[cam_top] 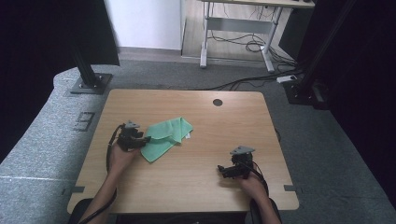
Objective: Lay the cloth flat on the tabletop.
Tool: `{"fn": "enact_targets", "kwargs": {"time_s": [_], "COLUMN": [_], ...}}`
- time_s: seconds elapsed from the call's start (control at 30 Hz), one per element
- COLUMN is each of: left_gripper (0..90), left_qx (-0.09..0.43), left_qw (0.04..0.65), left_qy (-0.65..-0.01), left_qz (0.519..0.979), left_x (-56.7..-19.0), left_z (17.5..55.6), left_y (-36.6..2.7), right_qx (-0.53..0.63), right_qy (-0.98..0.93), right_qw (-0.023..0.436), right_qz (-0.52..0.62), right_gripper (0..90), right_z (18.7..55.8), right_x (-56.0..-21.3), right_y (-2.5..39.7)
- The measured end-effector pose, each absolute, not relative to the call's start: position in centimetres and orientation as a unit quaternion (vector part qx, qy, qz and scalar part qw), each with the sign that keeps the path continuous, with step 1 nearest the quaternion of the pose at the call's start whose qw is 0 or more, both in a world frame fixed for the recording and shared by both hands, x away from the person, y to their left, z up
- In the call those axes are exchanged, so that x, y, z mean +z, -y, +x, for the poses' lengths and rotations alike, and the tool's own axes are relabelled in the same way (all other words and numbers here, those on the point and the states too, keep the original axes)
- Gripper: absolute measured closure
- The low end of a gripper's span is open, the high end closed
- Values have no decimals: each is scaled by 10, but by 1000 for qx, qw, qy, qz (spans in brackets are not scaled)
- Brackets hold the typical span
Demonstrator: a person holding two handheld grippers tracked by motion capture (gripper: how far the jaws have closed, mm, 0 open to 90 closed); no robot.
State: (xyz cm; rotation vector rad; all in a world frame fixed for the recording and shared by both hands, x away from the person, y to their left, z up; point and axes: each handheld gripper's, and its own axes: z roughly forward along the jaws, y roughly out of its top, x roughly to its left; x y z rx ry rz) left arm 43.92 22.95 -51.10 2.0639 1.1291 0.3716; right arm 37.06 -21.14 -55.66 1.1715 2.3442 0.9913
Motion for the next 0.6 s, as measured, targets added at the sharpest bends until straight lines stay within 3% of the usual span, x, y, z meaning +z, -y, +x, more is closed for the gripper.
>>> {"fn": "enact_targets", "kwargs": {"time_s": [0.27,0.47,0.5,0.53,0.57,0.6], "left_gripper": [462,465,578,636,636,794], "left_qx": [127,128,134,134,135,129], "left_qw": [383,337,320,320,312,317], "left_qy": [-403,-395,-396,-396,-396,-399], "left_qz": [822,845,850,850,853,851], "left_x": [-494,-509,-515,-515,-517,-519], "left_z": [450,464,467,467,468,470], "left_y": [-198,-170,-167,-167,-166,-167], "right_qx": [349,349,349,349,349,349], "right_qy": [-825,-825,-825,-825,-825,-825], "right_qw": [169,169,169,169,169,169], "right_qz": [412,412,412,412,412,412], "right_gripper": [0,0,0,0,0,0], "right_z": [371,371,371,371,371,371], "right_x": [-557,-557,-557,-557,-557,-557], "right_y": [211,211,211,211,211,211]}}
